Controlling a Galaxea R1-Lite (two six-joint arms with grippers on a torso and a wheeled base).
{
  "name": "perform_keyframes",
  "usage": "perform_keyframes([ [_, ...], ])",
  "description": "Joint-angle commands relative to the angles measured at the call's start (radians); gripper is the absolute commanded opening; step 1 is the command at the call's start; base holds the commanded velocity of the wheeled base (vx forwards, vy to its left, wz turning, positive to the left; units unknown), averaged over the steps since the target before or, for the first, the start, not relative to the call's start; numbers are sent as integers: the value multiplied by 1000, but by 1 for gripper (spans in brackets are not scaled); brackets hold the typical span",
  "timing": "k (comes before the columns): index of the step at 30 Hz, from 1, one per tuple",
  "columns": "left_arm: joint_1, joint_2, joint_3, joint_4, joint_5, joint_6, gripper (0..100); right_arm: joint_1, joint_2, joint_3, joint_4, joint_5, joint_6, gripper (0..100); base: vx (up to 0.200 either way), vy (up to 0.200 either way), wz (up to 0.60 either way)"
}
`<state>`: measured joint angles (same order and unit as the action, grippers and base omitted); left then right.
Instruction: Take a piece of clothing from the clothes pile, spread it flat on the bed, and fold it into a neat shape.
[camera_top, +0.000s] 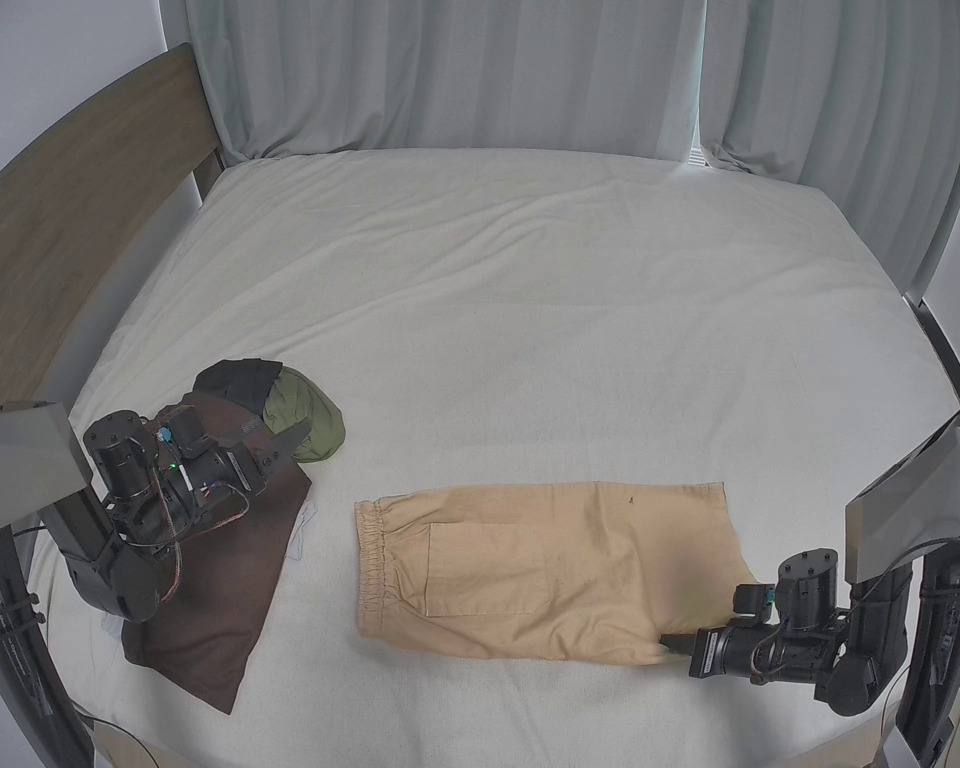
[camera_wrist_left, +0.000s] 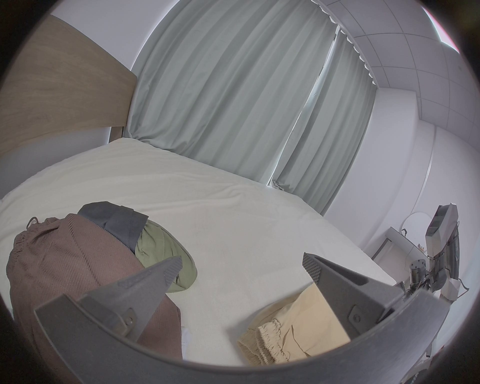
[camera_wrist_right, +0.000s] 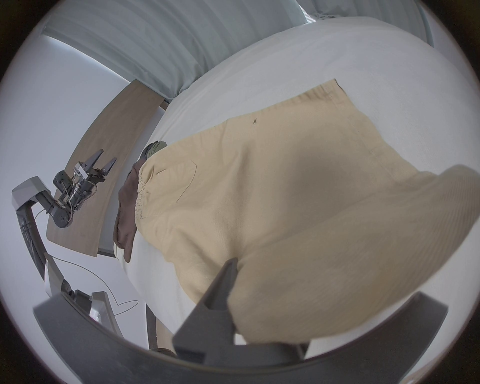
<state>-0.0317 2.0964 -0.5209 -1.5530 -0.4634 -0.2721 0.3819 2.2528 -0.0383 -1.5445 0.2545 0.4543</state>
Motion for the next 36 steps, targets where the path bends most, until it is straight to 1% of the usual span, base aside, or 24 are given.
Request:
perform_keyframes([
  [1, -2, -2, 1, -1, -1, -2, 100, 0, 4, 6, 0, 0, 0, 0, 0, 0, 0],
  [4, -1, -1, 1, -1, -15, -4, 100, 2, 5, 6, 0, 0, 0, 0, 0, 0, 0],
  [5, -1, -2, 1, -1, -24, -4, 100, 2, 7, 6, 1, 0, 0, 100, 0, 0, 0],
  [18, -1, -2, 9, -2, -64, -2, 100, 32, -35, 38, 4, 2, 1, 100, 0, 0, 0],
  [21, 1, -9, 10, -2, -78, -1, 100, 97, -102, 38, 7, 11, 4, 100, 0, 0, 0],
  [22, 1, -9, 10, -2, -80, -1, 100, 98, -105, 38, 7, 11, 4, 100, 0, 0, 0],
  [23, 1, -15, 10, -2, -80, -1, 100, 138, -125, 38, 7, 26, 3, 100, 0, 0, 0],
  [25, 1, -21, 12, -2, -81, -1, 100, 189, -148, 38, 7, 40, 7, 100, 0, 0, 0],
  [27, 1, -22, 12, -2, -81, -1, 100, 230, -160, 38, 7, 39, 7, 100, 0, 0, 0],
  [29, 1, -24, 10, -2, -80, -1, 100, 270, -165, 38, 20, 32, 6, 100, 0, 0, 0],
  [31, 1, -27, 10, -2, -81, 1, 100, 288, -167, 38, 69, 8, -3, 100, 0, 0, 0],
  [36, 1, -36, 12, -2, -81, -1, 100, 276, -165, 38, 222, -63, -43, 100, 0, 0, 0],
])
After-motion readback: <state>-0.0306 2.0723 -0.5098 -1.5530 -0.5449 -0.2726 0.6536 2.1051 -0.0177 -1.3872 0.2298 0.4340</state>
